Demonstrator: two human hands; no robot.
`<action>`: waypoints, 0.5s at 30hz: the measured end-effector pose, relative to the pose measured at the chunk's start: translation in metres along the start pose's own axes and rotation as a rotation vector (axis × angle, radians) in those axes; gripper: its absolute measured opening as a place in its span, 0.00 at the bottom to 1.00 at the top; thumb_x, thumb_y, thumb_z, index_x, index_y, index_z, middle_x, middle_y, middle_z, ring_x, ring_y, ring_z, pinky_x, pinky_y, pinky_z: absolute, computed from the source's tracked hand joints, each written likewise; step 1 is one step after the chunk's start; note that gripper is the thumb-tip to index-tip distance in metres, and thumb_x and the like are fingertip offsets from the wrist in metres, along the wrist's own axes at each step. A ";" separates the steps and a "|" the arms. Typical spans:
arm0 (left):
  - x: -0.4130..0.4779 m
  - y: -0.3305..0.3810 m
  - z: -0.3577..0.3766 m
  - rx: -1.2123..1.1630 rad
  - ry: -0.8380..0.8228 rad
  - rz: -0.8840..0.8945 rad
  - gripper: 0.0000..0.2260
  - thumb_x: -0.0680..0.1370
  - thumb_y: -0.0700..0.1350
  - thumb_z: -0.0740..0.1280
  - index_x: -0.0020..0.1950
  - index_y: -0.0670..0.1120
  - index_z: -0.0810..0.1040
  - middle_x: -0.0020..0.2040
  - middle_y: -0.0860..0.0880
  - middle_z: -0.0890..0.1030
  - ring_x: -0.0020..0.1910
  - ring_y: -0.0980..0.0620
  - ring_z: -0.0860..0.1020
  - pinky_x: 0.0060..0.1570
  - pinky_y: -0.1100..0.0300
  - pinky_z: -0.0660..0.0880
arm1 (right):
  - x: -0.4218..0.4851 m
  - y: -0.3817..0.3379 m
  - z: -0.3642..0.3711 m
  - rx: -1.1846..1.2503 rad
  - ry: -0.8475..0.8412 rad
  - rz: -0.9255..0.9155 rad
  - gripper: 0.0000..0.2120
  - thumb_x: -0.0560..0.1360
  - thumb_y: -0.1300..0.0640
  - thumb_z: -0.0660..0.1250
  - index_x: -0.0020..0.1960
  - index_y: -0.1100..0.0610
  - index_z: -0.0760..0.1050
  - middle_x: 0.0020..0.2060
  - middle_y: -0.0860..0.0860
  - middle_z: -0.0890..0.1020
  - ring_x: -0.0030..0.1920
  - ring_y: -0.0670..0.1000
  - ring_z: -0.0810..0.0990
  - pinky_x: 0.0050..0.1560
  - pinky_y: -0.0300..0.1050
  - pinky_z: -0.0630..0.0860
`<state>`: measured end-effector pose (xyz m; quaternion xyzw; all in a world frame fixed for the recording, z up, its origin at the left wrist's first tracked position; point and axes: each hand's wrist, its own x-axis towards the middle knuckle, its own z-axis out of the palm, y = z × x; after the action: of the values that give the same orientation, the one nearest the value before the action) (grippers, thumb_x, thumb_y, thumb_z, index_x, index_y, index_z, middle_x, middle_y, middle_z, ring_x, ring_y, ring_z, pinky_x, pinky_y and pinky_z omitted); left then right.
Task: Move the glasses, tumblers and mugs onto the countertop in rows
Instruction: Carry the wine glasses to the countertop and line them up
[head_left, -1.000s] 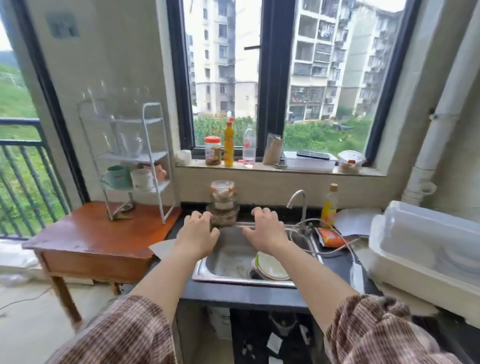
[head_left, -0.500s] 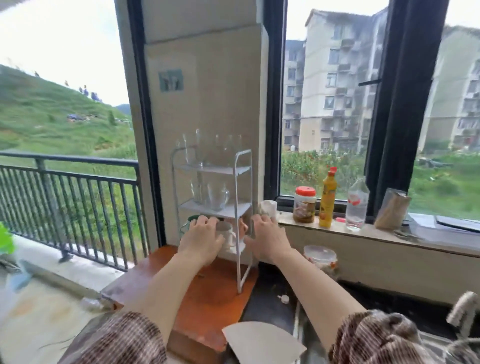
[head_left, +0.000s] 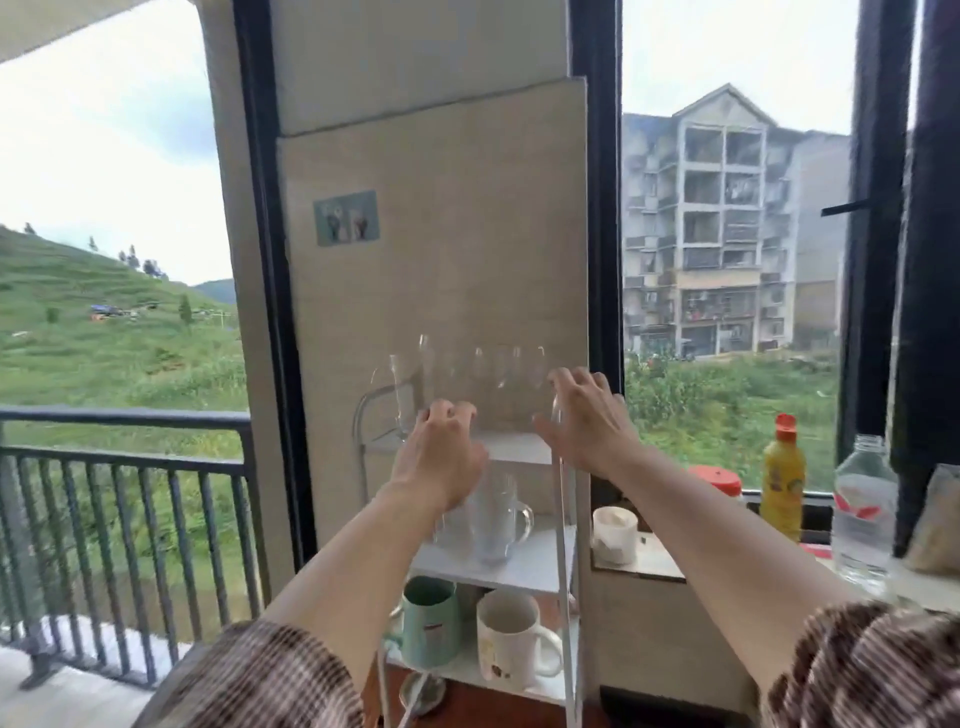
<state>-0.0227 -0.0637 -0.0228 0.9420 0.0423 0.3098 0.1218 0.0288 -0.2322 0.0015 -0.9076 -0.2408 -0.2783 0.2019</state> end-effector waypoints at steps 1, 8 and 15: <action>0.017 -0.008 0.003 -0.015 -0.002 0.024 0.20 0.77 0.48 0.59 0.69 0.48 0.67 0.68 0.46 0.68 0.65 0.46 0.69 0.56 0.51 0.70 | 0.014 -0.002 0.005 -0.005 0.002 0.021 0.23 0.76 0.47 0.64 0.67 0.57 0.66 0.63 0.57 0.72 0.63 0.58 0.68 0.59 0.55 0.67; 0.121 -0.036 0.032 -0.247 0.005 0.065 0.26 0.76 0.49 0.65 0.72 0.48 0.63 0.67 0.42 0.71 0.65 0.41 0.70 0.61 0.50 0.68 | 0.107 -0.003 0.039 -0.021 0.016 0.156 0.27 0.75 0.46 0.64 0.69 0.57 0.65 0.65 0.55 0.71 0.66 0.58 0.67 0.60 0.55 0.66; 0.178 -0.037 0.072 -0.506 -0.063 0.025 0.34 0.74 0.48 0.66 0.76 0.56 0.52 0.65 0.41 0.67 0.62 0.39 0.71 0.60 0.51 0.68 | 0.159 0.017 0.060 0.003 -0.005 0.294 0.33 0.73 0.44 0.66 0.74 0.52 0.60 0.69 0.55 0.69 0.70 0.57 0.64 0.67 0.58 0.66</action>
<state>0.1634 -0.0151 0.0140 0.8912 -0.0522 0.2824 0.3511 0.1784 -0.1642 0.0478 -0.9335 -0.1063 -0.2432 0.2411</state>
